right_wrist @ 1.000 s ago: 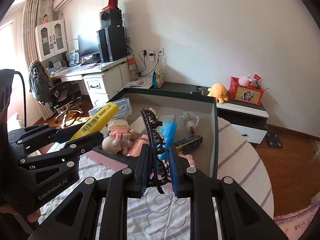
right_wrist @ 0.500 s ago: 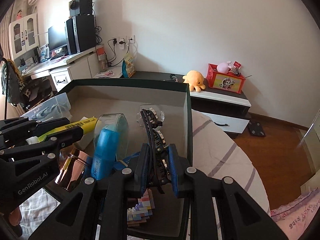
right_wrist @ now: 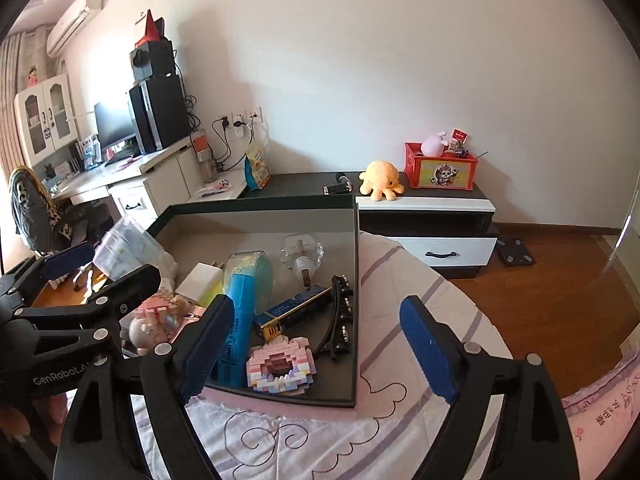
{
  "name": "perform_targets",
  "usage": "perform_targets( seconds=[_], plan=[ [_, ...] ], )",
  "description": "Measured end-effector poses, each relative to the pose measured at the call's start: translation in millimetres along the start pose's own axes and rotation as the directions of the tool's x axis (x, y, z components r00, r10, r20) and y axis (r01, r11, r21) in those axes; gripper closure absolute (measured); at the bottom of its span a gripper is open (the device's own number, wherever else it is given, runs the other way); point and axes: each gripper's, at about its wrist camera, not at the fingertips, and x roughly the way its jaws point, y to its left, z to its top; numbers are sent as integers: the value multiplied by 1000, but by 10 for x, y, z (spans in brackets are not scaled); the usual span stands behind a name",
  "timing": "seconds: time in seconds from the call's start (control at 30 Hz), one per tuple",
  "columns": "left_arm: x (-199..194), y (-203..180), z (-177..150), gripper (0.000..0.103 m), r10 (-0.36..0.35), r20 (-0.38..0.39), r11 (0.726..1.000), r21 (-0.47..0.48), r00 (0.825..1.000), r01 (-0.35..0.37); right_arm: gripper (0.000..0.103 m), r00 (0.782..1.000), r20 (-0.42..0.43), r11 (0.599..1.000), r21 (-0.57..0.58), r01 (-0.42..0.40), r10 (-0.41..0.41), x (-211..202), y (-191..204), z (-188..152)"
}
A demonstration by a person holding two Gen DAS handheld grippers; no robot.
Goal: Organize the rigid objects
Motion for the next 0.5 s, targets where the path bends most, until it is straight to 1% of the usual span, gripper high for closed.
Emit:
perform_targets(
  seconds=[0.1,0.23,0.4,0.5],
  plan=[
    [-114,52,-28,0,-13,-20,1000,-14,1000,13,14,1000,5,1000,-4,-20,20,-139,41,-11],
    [-308,79,-138,0,-27,-25,1000,-15,999,27,13,1000,2,1000,-8,-20,20,-291,128,-73],
    [-618,32,-262,0,25,20,1000,17,999,-25,13,999,17,999,-15,-28,29,-553,235,-176],
    [-806,81,-302,0,16,30,1000,-10,999,-16,12,999,29,999,-26,-27,28,-704,313,-245]
  ],
)
